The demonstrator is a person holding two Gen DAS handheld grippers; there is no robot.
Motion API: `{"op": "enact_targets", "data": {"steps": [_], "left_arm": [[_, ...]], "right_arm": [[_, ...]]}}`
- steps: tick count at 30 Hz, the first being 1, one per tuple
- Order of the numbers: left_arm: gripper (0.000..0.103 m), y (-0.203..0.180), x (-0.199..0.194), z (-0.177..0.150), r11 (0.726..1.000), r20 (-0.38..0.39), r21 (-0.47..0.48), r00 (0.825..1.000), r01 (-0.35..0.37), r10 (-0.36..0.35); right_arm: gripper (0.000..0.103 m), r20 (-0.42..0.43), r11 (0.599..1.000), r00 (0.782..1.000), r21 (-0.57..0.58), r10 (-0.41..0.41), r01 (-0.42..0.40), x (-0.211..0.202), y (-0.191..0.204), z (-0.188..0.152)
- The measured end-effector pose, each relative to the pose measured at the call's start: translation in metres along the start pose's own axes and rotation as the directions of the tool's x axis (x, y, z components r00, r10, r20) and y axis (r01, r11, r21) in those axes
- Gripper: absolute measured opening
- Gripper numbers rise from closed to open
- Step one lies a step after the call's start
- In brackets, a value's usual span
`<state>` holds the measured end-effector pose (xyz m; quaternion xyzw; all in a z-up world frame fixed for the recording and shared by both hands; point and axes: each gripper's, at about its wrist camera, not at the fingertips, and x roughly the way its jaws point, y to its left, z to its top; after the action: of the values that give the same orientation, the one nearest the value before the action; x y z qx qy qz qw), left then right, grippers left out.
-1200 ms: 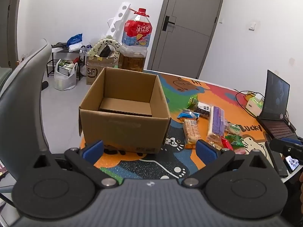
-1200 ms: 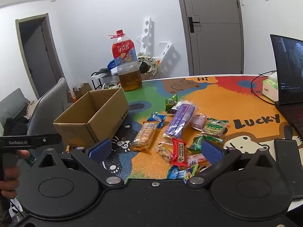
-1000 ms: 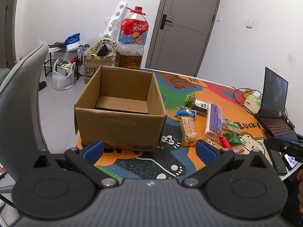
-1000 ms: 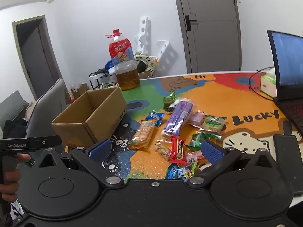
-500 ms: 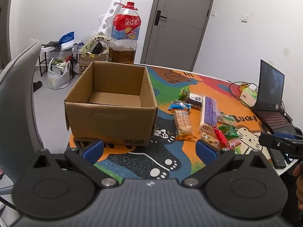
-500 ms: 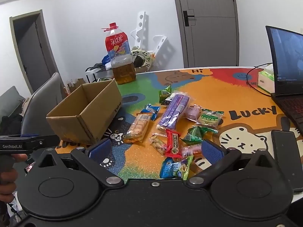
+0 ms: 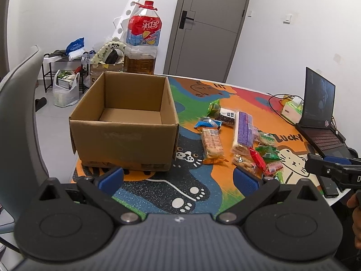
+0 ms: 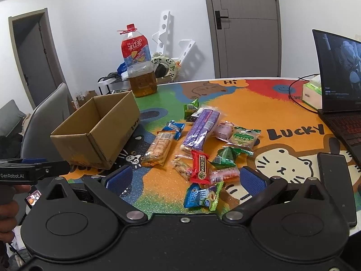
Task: Organize snacks
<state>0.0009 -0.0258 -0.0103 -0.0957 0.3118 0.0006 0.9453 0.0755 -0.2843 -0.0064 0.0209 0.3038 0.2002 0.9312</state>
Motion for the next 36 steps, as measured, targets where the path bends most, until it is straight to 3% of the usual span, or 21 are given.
{"op": "enact_targets", "data": {"steps": [36], "left_arm": [[0.103, -0.0045, -0.0006, -0.0030, 1.000, 0.004, 0.011, 1.000, 0.007, -0.007]], "right_arm": [[0.103, -0.003, 1.000, 1.000, -0.012, -0.005, 0.005, 0.0002, 0.0006, -0.0005]]}}
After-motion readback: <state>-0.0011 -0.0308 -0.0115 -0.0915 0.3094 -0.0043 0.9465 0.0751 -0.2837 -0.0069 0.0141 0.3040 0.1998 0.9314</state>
